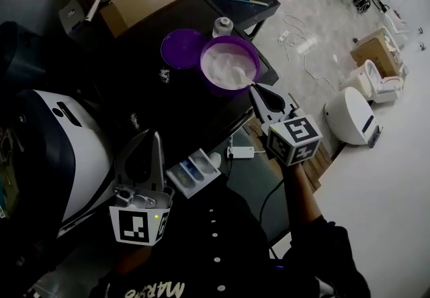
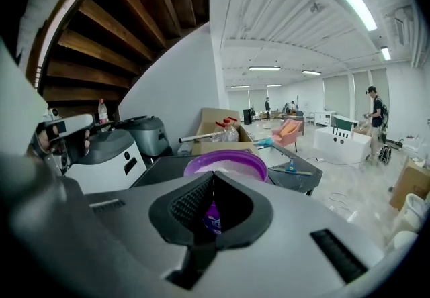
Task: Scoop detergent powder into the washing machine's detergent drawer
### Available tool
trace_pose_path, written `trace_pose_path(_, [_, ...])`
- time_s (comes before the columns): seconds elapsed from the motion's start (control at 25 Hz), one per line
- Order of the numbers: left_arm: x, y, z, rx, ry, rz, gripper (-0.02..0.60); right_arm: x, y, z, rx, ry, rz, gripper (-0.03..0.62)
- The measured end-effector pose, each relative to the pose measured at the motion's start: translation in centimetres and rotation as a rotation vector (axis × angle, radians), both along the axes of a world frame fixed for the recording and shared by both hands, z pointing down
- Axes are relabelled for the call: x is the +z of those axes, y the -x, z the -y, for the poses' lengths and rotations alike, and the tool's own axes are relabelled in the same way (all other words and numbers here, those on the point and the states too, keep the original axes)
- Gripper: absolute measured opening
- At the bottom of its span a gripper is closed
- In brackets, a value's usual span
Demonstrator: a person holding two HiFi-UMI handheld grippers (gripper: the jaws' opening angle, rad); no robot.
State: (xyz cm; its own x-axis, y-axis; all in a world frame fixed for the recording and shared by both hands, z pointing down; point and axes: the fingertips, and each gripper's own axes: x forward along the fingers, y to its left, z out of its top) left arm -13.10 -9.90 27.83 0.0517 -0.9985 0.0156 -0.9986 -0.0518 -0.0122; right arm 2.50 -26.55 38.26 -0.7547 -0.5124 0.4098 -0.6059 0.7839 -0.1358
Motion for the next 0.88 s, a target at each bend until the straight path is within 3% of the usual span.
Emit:
trace_pose_path(0.56, [1.2,0.3,0.5,-0.031,0.032,-0.003,0.014,2.8,0.9,0.1,0.004,0.008,-0.095,0.034])
trace_pose_path(0.64, [1.2,0.4,0.5,-0.032,0.034,-0.003,0.014,2.8,1.0,0.0,0.000,0.019,-0.093,0.064])
trace_pose_path(0.72, [1.3,0.4,0.5,-0.030,0.033,-0.004,0.014,2.8,1.0,-0.1,-0.002,0.016,-0.099,0.153])
trace_pose_path(0.88, [1.2,0.3,0.3,-0.023,0.027,-0.004,0.014,2.7,0.9,-0.3,-0.001,0.002,-0.103,0.160])
